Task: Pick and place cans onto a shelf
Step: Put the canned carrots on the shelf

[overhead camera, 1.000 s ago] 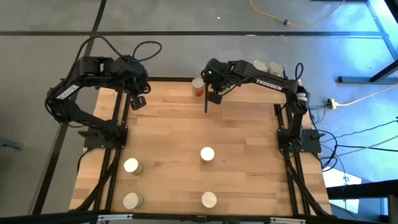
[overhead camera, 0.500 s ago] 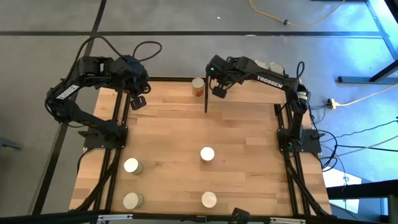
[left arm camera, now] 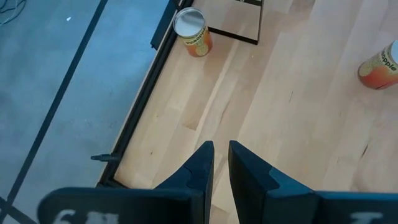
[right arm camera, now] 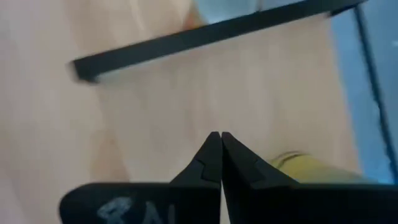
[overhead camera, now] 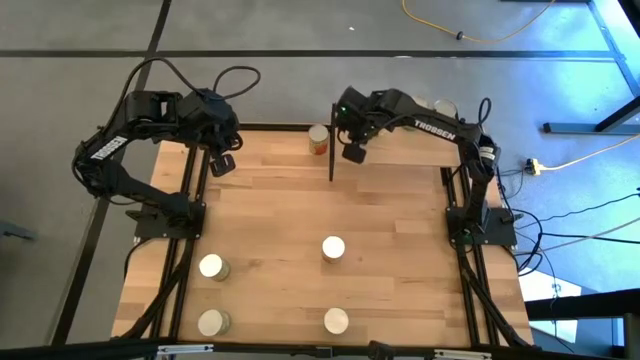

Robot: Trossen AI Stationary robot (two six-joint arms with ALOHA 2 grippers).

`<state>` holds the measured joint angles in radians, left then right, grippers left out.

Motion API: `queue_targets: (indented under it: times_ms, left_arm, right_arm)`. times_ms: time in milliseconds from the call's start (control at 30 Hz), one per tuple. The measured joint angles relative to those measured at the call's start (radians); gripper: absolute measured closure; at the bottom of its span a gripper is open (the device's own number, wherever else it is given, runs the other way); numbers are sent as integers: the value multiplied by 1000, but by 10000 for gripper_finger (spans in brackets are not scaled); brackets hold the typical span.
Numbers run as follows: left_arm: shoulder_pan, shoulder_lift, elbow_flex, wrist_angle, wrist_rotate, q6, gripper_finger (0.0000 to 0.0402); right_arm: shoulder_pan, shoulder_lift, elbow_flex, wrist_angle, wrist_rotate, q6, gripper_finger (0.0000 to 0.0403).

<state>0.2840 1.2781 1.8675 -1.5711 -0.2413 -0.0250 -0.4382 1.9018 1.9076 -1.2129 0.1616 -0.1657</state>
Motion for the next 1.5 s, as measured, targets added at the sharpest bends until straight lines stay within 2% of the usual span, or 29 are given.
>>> queue_targets:
  times_ms: [67, 233, 367, 533, 800, 933, 1000, 1500]
  left_arm:
    - [0, 0, 0, 0, 0, 1, 360]
    - [0, 0, 0, 0, 0, 1, 360]
    - [0, 0, 0, 0, 0, 1, 360]
    - [0, 0, 0, 0, 0, 1, 360]
    - [0, 0, 0, 0, 0, 1, 360]
    - [0, 0, 0, 0, 0, 1, 360]
    - [0, 0, 0, 0, 0, 1, 360]
    - [0, 0, 0, 0, 0, 0, 360]
  right_arm:
    - [1, 0, 0, -24, 28, 3, 403]
    - [-3, 0, 0, -56, 212, 26, 403]
    - [-10, 0, 0, -63, 244, 25, 402]
    - [-13, 0, 0, -66, 336, 15, 403]
    - [-29, -1, 0, -66, 327, 7, 402]
    - [-29, -2, 0, -69, 124, 7, 402]
    - [-24, -2, 0, -80, 80, 4, 402]
    - [-49, -2, 0, -117, 376, 4, 402]
